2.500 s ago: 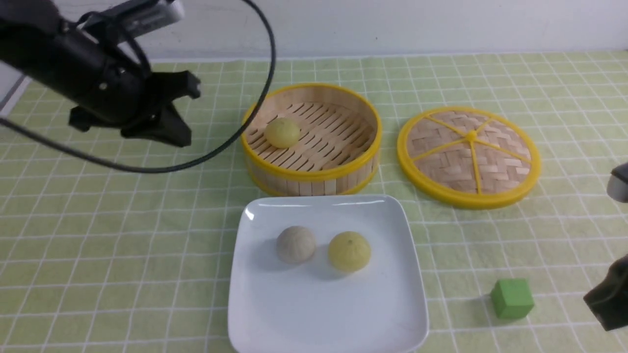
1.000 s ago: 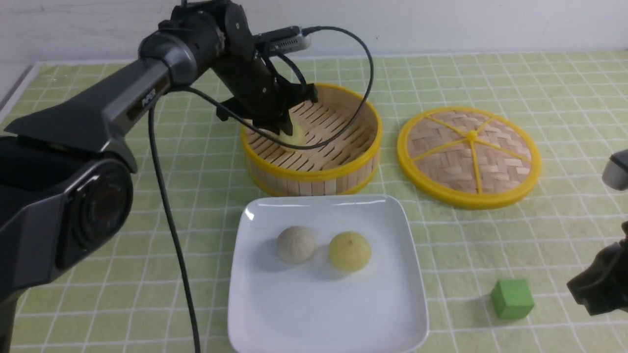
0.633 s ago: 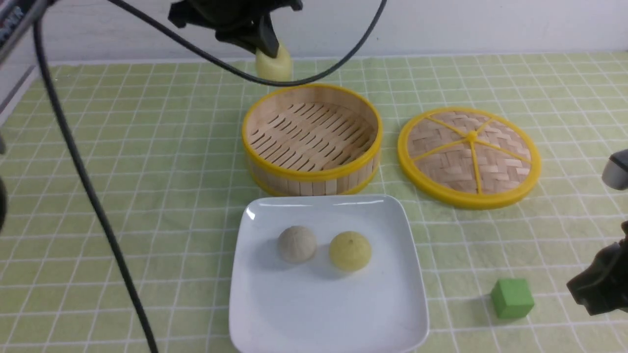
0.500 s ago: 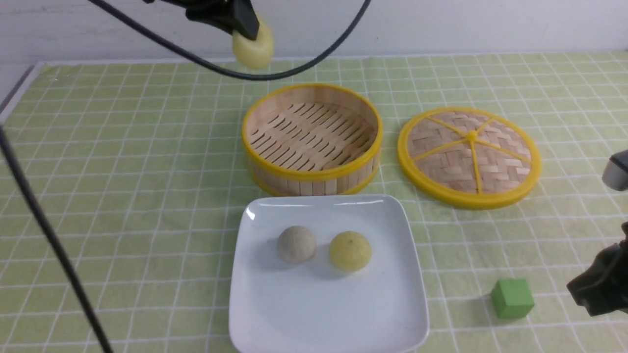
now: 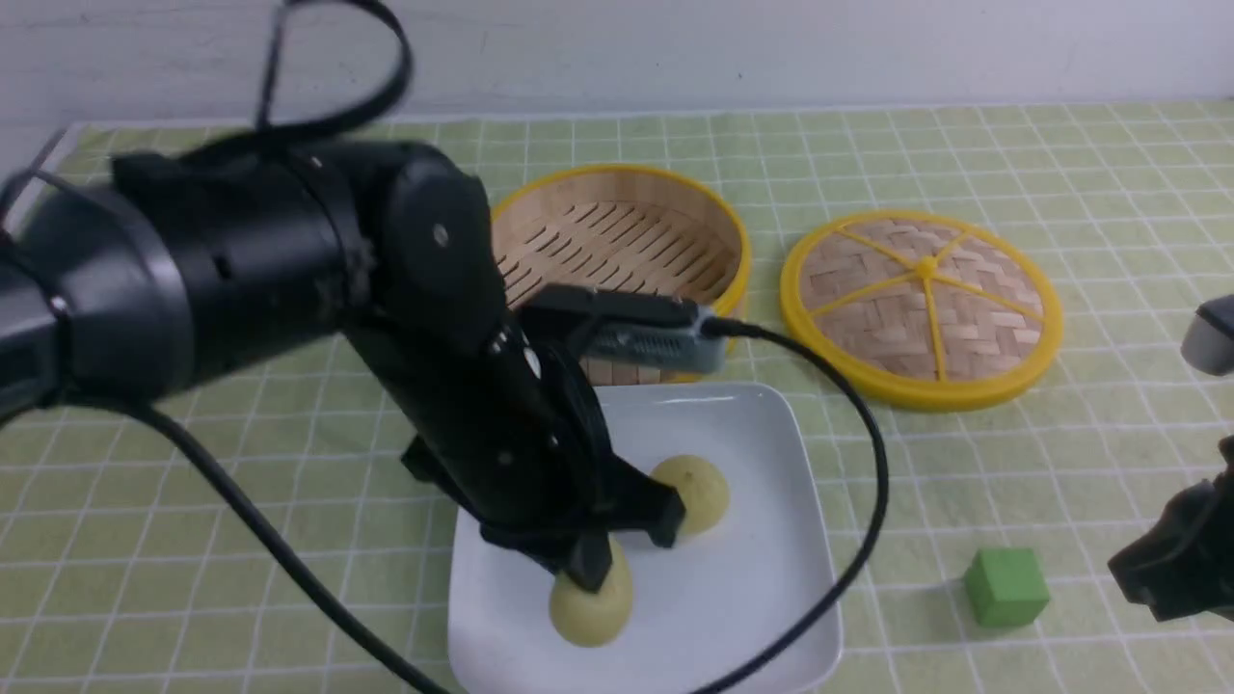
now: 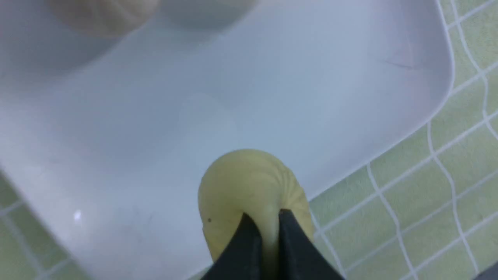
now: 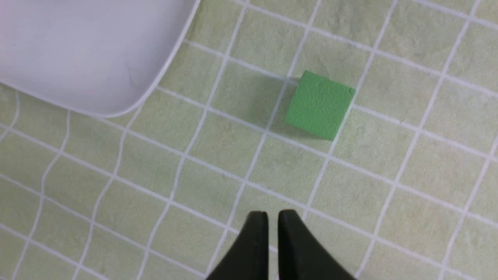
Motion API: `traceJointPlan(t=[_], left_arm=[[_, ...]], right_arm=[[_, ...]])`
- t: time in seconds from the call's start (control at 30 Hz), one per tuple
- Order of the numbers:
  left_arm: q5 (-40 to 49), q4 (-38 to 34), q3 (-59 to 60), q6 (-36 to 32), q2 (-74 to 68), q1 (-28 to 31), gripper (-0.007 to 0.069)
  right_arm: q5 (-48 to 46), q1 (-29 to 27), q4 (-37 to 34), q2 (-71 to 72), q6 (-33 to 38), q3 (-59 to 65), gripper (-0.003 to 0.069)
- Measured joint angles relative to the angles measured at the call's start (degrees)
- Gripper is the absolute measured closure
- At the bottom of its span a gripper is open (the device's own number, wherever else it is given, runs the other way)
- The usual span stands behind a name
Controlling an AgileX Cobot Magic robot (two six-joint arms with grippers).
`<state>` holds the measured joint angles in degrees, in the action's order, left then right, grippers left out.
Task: Put the steamed buns into the plate on the green tablecloth.
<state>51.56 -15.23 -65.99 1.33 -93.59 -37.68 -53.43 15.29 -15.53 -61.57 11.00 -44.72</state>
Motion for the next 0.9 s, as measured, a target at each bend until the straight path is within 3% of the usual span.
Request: traceJointPlan(t=[0.17, 0.3, 0.53, 0.67, 0.83, 0.9], left_arm=[[-8.7, 0.3, 1.2, 0.0, -3.5, -2.0, 0.0594], [-9.9, 0.5, 1.3, 0.2, -5.8, -2.0, 0.0568], [-9.6, 3.8, 1.2, 5.2, -6.1, -2.1, 0.0419], [-8.5, 9.9, 0.9, 9.8, -6.3, -2.1, 0.0274], [-4.8, 13.2, -0.9, 12.1, -6.3, -2.1, 0.0209], [-3.3, 13.6, -2.8, 12.2, -6.3, -2.1, 0.0207]], right_arm=[[0.0, 0.0, 0.0, 0.0, 0.0, 0.0, 0.0594], [-2.3, 0.0, 0.0, 1.1, 0.1, 0.0, 0.0594], [-10.9, 0.0, 0.0, 10.1, 0.0, 0.0, 0.0594], [-16.5, 0.0, 0.5, 22.2, -2.9, 0.0, 0.0594], [-17.9, 0.0, 4.9, 40.0, -8.8, 0.0, 0.0587], [-14.3, 0.0, 6.2, 47.1, -10.6, 0.9, 0.0583]])
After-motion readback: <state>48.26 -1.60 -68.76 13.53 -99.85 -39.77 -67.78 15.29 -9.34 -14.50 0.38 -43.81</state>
